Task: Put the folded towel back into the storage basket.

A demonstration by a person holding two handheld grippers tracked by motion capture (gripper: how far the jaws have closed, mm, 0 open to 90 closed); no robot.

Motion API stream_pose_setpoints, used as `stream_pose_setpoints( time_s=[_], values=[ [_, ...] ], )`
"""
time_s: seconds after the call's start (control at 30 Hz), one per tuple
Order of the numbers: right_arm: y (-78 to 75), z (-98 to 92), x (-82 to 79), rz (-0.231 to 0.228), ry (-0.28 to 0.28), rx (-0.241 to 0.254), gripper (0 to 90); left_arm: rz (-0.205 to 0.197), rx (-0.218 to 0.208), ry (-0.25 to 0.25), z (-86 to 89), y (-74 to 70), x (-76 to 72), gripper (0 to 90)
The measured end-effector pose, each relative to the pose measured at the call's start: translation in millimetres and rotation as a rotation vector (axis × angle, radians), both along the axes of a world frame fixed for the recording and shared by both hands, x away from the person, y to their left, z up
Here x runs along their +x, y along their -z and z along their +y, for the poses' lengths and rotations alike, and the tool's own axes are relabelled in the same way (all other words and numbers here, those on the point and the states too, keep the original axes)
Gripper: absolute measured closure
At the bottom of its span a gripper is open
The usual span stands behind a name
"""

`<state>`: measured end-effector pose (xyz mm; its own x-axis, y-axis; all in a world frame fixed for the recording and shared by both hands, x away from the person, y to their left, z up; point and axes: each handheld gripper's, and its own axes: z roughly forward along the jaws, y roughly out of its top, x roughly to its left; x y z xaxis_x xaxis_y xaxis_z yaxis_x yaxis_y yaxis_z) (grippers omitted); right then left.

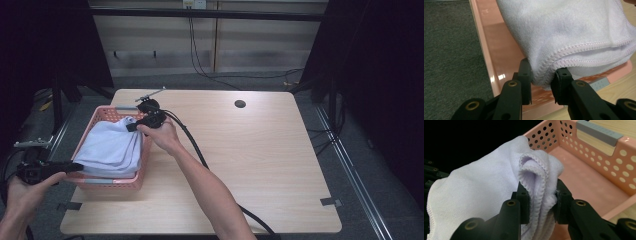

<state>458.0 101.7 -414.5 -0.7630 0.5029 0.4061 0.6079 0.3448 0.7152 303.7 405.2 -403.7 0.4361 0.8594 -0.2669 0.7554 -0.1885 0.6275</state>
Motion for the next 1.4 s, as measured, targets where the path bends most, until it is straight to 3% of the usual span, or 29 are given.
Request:
stream_pose_setpoints(
  time_s=[0.47,0.83,0.9,1.03,1.37,1.4],
  values=[
    [15.8,4.0,2.9,0.023,-0.007,-0.012,70.2,0.03,0.008,0.001,-2.3,11.7,0.7,71.7],
    [23.3,5.2,6.2,0.015,0.022,-0.034,64.9,0.058,0.047,0.003,-8.6,15.3,7.1,67.8],
    [25.0,5.5,5.9,0.024,0.015,-0.047,62.6,0.063,0.055,-0.01,-10.2,17.5,7.5,64.7],
    [28.2,4.7,7.1,0.018,0.038,-0.057,46.5,0.058,0.066,-0.019,-10.1,17.6,7.1,57.8],
    [23.4,0.9,6.9,0.005,0.047,-0.046,34.4,0.012,0.053,0.0,-15.5,7.3,3.0,38.2],
    [21.1,-1.5,5.7,-0.005,0.041,-0.026,33.5,0.004,0.041,-0.002,-17.2,6.1,1.7,36.9]
  ],
)
